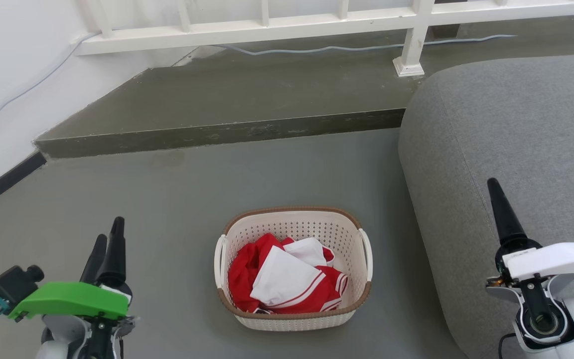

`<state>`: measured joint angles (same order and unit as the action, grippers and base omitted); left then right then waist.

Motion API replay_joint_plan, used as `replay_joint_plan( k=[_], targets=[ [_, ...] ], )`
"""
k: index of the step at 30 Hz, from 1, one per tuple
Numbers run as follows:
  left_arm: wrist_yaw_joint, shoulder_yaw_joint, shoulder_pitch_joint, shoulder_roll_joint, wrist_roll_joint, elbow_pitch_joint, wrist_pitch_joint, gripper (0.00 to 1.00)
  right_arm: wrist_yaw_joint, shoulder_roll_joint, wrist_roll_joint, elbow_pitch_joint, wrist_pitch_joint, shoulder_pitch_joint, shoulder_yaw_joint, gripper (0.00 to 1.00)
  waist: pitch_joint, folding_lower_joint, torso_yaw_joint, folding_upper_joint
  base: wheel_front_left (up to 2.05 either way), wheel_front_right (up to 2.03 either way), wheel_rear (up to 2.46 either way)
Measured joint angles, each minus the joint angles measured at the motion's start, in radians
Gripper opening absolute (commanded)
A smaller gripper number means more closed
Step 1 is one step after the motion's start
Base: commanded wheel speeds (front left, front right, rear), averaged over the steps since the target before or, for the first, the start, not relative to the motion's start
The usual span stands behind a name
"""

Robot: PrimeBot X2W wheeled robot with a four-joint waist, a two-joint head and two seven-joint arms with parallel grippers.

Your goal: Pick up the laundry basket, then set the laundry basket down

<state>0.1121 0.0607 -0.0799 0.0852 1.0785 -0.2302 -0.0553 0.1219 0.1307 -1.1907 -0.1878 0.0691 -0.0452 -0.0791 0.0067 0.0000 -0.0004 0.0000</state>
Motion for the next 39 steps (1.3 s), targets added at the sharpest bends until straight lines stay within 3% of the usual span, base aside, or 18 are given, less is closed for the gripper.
replay_joint_plan(
  k=[14, 39],
  targets=[
    [-0.042, 0.057, -0.001, 0.000, -0.231, 0.006, -0.046, 1.00, -0.019, 0.019, 0.251, 0.001, 0.043, -0.016, -0.053, 1.00, 0.003, 0.0000, 0.000, 0.0000, 0.00, 0.00, 0.00],
    [-0.052, 0.088, -0.020, -0.015, -0.509, 0.019, -0.126, 1.00, -0.053, 0.011, 0.574, 0.029, 0.115, -0.037, -0.089, 1.00, 0.006, 0.0001, 0.001, 0.0000, 0.00, 0.00, 0.00]
  ],
)
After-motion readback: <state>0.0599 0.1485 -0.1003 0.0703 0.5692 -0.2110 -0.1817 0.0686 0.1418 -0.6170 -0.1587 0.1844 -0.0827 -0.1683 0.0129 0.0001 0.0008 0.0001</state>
